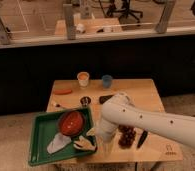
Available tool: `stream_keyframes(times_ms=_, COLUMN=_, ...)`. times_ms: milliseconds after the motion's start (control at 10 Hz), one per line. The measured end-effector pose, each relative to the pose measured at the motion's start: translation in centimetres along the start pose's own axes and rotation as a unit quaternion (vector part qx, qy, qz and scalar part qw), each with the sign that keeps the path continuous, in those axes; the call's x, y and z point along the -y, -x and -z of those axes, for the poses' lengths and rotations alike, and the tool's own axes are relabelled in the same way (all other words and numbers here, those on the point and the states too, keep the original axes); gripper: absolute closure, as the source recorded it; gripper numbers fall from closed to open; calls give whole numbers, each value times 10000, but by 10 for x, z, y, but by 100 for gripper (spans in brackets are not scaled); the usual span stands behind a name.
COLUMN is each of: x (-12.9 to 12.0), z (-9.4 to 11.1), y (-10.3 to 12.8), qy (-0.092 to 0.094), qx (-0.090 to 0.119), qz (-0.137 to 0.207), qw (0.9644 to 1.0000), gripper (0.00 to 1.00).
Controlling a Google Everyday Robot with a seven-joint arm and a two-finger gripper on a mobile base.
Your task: Place banana in metal cup
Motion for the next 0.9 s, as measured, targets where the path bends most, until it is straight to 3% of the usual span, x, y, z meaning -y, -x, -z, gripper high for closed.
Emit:
stream_keyframes(times_ms=400, x=7, z=-19, y=26, qy=63, qx=127, qz=323, qw=9994, gripper=20)
stream_keyframes(times_ms=700, x=6, z=-27, y=29, qy=141, qx=147, qz=418, qw=9989, gripper=20)
stream_keyframes(times_ms=900, x=5, z=-32, y=29, qy=205, qx=137, qz=469, qw=9986, gripper=31)
